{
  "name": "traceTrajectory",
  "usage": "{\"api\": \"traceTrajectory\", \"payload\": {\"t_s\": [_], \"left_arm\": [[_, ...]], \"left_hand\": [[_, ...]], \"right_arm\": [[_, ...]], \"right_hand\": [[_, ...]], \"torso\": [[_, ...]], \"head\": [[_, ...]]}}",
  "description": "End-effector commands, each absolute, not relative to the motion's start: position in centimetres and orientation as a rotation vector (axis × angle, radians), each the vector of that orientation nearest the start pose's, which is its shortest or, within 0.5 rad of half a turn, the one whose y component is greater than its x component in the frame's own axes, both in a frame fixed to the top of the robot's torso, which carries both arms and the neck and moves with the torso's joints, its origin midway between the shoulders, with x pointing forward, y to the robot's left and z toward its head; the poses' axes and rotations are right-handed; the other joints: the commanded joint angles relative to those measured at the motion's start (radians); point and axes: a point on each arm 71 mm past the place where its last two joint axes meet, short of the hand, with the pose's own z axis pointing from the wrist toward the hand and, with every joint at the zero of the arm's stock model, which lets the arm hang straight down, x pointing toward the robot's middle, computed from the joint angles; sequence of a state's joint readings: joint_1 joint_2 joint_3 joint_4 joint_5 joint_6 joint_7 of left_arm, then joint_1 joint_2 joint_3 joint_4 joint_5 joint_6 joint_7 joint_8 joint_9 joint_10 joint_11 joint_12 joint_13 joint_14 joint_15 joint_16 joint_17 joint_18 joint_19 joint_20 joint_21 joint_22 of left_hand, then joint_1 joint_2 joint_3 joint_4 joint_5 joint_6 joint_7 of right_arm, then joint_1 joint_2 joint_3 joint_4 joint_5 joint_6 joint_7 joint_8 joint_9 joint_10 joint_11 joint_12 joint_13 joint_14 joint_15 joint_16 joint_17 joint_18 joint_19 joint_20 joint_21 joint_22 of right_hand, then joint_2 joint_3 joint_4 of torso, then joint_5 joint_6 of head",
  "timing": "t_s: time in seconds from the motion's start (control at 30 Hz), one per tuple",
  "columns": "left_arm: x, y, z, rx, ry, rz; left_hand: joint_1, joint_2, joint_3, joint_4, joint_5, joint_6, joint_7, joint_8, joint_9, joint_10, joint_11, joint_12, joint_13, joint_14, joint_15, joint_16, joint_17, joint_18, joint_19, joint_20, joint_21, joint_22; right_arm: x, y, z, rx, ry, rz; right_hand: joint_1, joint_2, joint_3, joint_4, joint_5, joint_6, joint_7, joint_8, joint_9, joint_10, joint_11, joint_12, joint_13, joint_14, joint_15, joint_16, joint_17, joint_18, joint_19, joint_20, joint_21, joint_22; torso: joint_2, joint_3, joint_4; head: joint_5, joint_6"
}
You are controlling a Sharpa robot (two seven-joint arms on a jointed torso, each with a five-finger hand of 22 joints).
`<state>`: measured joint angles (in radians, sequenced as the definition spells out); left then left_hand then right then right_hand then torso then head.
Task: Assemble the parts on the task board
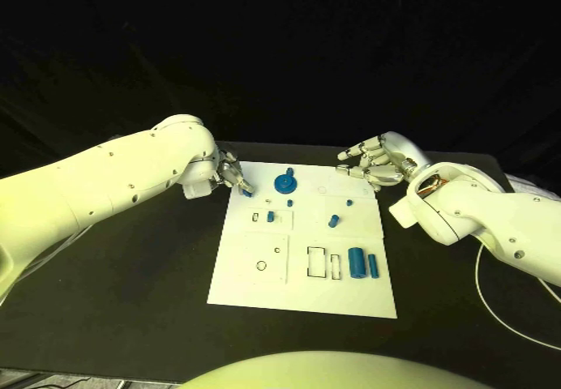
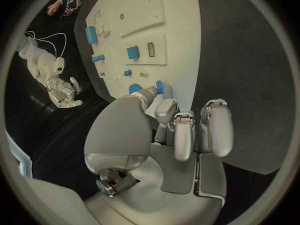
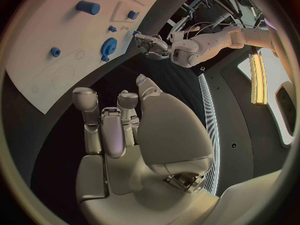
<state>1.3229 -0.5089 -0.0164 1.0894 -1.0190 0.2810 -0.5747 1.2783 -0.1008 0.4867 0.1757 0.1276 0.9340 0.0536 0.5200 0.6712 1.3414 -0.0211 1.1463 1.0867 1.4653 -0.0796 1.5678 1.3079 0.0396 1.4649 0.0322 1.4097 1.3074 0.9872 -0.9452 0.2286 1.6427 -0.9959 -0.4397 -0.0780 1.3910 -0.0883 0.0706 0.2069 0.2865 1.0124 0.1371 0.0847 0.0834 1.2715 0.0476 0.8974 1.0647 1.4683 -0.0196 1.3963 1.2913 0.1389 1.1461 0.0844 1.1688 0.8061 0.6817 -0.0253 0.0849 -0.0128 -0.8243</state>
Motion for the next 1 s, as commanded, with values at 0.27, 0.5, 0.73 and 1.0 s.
{"api": "traceTrajectory", "payload": {"t_s": [0.27,0.5,0.73,1.0], "left_arm": [[54.5,16.3,-17.8,-0.180,2.262,-0.445],[53.7,16.0,-18.5,-0.104,2.252,-0.426],[53.3,15.6,-19.4,-0.052,2.255,-0.400],[53.0,15.6,-20.1,-0.021,2.284,-0.375]], "left_hand": [[-0.017,-0.031,0.168,-0.154,0.025,0.016,-0.003,0.010,0.003,0.021,-0.003,0.012,0.013,0.105,0.003,0.003,0.263,0.006,0.012,0.002,0.015,0.109],[-0.020,-0.038,0.175,-0.159,0.032,0.020,-0.004,0.010,0.002,0.026,-0.003,0.016,0.017,0.105,0.002,0.003,0.263,0.005,0.015,0.002,0.019,0.114],[-0.021,-0.041,0.178,-0.160,0.034,0.022,-0.004,0.010,0.001,0.028,-0.004,0.017,0.019,0.105,0.002,0.003,0.263,0.004,0.016,0.002,0.021,0.116],[-0.021,-0.043,0.180,-0.162,0.037,0.024,-0.004,0.010,0.001,0.029,-0.004,0.018,0.020,0.105,0.002,0.003,0.263,0.004,0.017,0.002,0.022,0.117]], "right_arm": [[46.5,-23.3,-17.6,0.477,1.602,0.935],[46.5,-23.4,-17.7,0.478,1.603,0.934],[46.4,-23.3,-17.8,0.478,1.605,0.935],[46.4,-23.3,-17.9,0.478,1.607,0.935]], "right_hand": [[-0.004,0.005,0.002,0.005,0.005,-0.006,0.000,-0.002,0.001,-0.003,0.001,-0.001,-0.001,0.039,-0.005,-0.004,-0.001,0.009,-0.003,0.001,-0.008,-0.002],[-0.005,0.006,0.002,0.007,0.006,-0.006,0.000,-0.001,0.002,-0.002,0.001,-0.002,-0.002,0.039,-0.005,-0.005,-0.001,0.009,-0.002,0.001,-0.009,-0.003],[-0.005,0.006,0.002,0.007,0.006,-0.006,0.000,-0.001,0.002,-0.002,0.001,-0.002,-0.002,0.039,-0.005,-0.005,-0.001,0.009,-0.002,0.001,-0.009,-0.003],[-0.005,0.006,0.002,0.007,0.006,-0.006,0.000,-0.001,0.002,-0.002,0.001,-0.002,-0.002,0.039,-0.005,-0.005,-0.001,0.009,-0.002,0.001,-0.009,-0.003]], "torso": [[-0.002,-0.0002,0.0029],[-0.002,-0.0012,0.0031],[0.000,-0.0005,0.0006],[-0.001,0.0003,0.0016]], "head": [[0.006,-0.004],[0.009,-0.007],[0.011,-0.008],[0.011,-0.012]]}}
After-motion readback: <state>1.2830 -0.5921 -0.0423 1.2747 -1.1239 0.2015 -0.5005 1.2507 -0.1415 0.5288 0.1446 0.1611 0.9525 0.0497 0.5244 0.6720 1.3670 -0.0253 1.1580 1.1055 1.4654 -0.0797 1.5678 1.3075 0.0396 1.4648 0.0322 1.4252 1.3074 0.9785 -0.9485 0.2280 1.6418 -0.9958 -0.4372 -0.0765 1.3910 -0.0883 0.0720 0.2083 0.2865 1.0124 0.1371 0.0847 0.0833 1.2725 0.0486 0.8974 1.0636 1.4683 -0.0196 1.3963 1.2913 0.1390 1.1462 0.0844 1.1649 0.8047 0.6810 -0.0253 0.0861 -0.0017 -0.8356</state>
